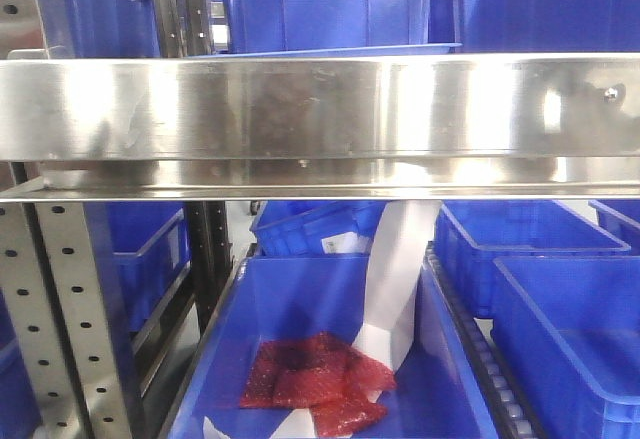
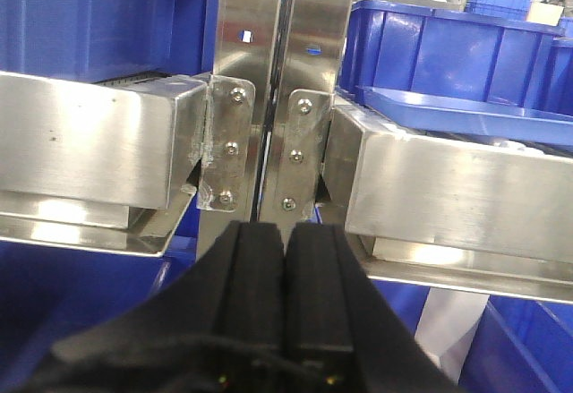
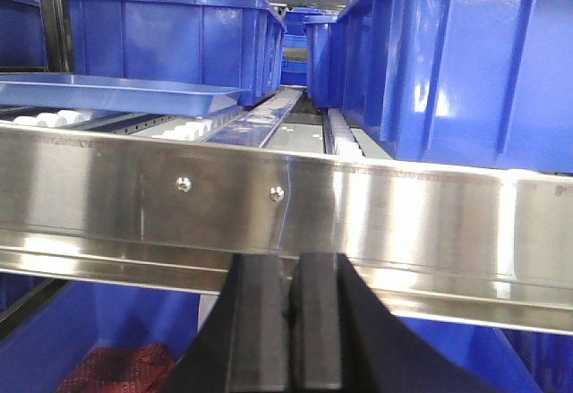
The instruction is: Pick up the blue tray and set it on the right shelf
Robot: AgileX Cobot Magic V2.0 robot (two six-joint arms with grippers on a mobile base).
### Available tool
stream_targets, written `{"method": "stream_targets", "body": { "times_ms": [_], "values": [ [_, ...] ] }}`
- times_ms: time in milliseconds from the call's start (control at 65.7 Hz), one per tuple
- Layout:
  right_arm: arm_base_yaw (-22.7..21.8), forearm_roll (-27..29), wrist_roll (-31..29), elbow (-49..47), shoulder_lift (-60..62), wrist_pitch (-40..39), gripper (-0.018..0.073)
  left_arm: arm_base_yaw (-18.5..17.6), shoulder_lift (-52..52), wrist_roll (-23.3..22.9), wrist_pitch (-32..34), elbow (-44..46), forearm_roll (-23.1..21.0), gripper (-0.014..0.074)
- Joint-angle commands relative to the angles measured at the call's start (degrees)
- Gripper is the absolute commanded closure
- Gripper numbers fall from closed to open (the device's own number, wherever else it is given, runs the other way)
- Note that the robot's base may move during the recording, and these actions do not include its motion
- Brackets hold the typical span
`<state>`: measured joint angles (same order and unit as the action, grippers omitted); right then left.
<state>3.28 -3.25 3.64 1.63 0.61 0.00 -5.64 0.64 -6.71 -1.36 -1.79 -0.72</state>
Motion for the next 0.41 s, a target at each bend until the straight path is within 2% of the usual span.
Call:
{"method": "stream_targets", "body": {
  "times_ms": [0, 396],
  "values": [
    [-0.18, 0.06, -0.36, -1.27, 1.14, -5.08, 0.0505, 0.08, 0.87, -0.34, 4.85, -1.58, 0.33, 0.0645],
    [-0.18, 0.06, -0.36, -1.27, 1.14, -5.08, 0.0505, 0.08, 0.87, -0.34, 4.85, -1.58, 0.33, 0.0645]
  ]
}}
